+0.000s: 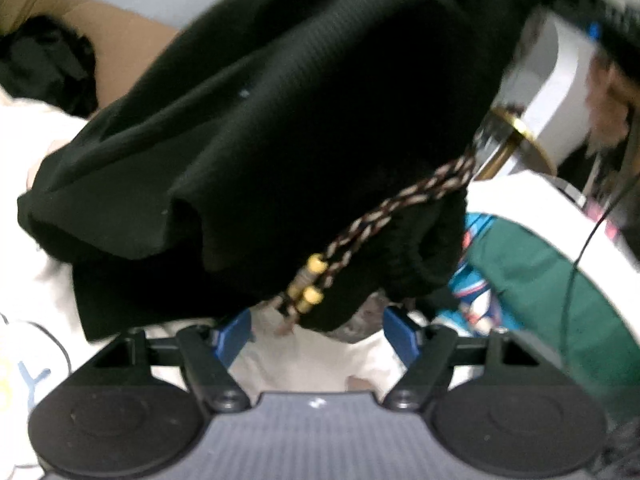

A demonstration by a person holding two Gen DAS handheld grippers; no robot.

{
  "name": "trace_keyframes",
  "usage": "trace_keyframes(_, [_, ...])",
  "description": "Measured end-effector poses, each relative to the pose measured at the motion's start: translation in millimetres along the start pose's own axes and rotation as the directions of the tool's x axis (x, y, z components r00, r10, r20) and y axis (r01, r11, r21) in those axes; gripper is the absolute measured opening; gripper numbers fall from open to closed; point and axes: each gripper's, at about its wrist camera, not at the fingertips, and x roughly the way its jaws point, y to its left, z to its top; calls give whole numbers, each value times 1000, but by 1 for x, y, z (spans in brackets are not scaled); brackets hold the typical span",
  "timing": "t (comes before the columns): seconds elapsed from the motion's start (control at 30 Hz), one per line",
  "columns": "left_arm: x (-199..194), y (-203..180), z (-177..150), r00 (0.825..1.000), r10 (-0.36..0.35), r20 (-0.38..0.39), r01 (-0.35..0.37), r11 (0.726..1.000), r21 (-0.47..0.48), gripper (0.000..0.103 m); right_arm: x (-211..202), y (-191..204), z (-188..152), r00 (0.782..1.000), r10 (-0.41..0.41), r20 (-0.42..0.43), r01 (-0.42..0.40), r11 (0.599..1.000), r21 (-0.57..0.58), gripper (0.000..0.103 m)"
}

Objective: Fold clothes
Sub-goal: 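Lift the black trousers by the waistband with both tools, letting them hang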

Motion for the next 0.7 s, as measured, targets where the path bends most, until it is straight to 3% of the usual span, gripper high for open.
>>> trace_keyframes(0.2, [7, -16, 3, 999, 51, 10, -52, 993, 104, 74, -9, -1, 2, 1000, 6, 12, -6, 1000, 15, 16])
trace_keyframes(0.27, [12, -13, 4, 995, 101, -3, -100, 991, 86, 65, -12, 0, 4, 1000, 9, 17, -9, 1000, 19, 16])
trace_keyframes(0.33, [19, -12, 5, 994, 107, -33, -103, 991, 90, 58, -14, 0, 6, 1000, 10, 22, -11, 1000, 21, 16])
trace_keyframes(0.5, [26, -19, 6, 996, 87, -20, -84, 990, 117, 58, -17, -1, 9, 1000, 7, 27, -8, 1000, 26, 16])
trace_keyframes(0.6, [25, -18, 8, 997, 77, -14, -75, 992, 106, 43, -20, -2, 10, 1000, 8, 30, -9, 999, 37, 16])
trace_keyframes(0.63, [24, -16, 9, 997, 72, -16, -70, 993, 94, 22, -20, -2, 9, 1000, 8, 30, -9, 999, 41, 16])
trace_keyframes(0.67, [23, -15, 9, 998, 66, -18, -65, 995, 81, 11, -21, -3, 9, 1000, 6, 31, -8, 999, 41, 16])
trace_keyframes(0.7, [21, -13, 10, 998, 61, -21, -60, 996, 68, 11, -20, -3, 9, 1000, 3, 30, -4, 999, 38, 16])
